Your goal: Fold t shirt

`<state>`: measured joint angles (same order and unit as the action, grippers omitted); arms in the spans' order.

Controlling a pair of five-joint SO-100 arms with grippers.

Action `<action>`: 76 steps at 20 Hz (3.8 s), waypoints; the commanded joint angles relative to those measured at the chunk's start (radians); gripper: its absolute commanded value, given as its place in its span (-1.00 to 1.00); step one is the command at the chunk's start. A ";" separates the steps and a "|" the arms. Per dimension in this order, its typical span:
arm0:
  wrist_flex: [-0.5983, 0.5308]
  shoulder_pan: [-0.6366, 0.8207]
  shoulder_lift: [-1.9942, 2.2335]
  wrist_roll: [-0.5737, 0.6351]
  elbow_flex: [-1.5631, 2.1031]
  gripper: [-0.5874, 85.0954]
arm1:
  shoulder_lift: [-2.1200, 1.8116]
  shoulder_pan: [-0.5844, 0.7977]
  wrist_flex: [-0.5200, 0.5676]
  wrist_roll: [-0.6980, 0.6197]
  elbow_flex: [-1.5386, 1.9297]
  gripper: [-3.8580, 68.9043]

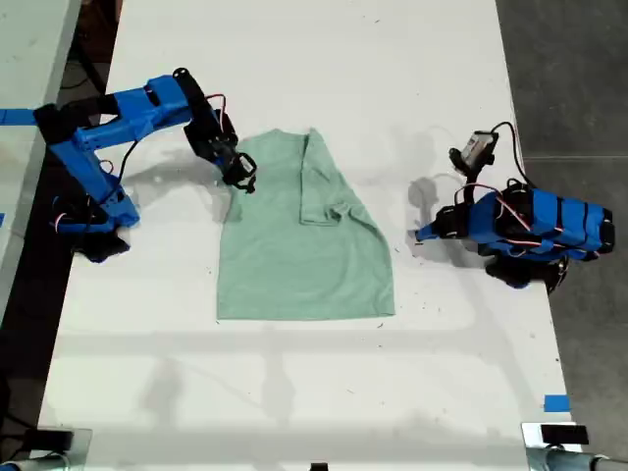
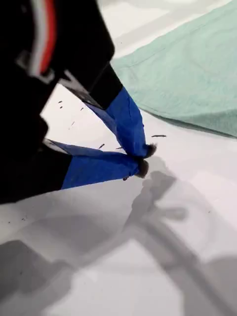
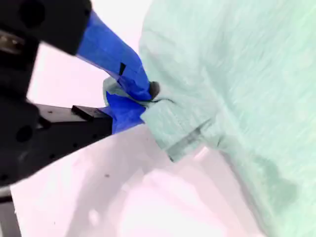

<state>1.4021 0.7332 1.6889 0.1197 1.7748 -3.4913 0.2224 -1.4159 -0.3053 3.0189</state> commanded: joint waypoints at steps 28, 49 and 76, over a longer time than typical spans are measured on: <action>0.150 -0.216 -0.100 0.242 -0.595 -0.45 | -0.006 -0.003 0.028 -0.008 0.066 -0.85; -0.334 -0.054 1.898 0.067 1.414 -0.99 | -0.006 0.003 0.028 0.000 0.067 -0.85; -0.334 -0.031 1.898 0.067 1.428 -0.99 | -0.006 0.003 0.028 0.000 0.067 -0.85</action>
<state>1.0692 0.6995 3.5803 0.1902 3.1907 -3.4913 0.2224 -1.4159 -0.3053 3.0189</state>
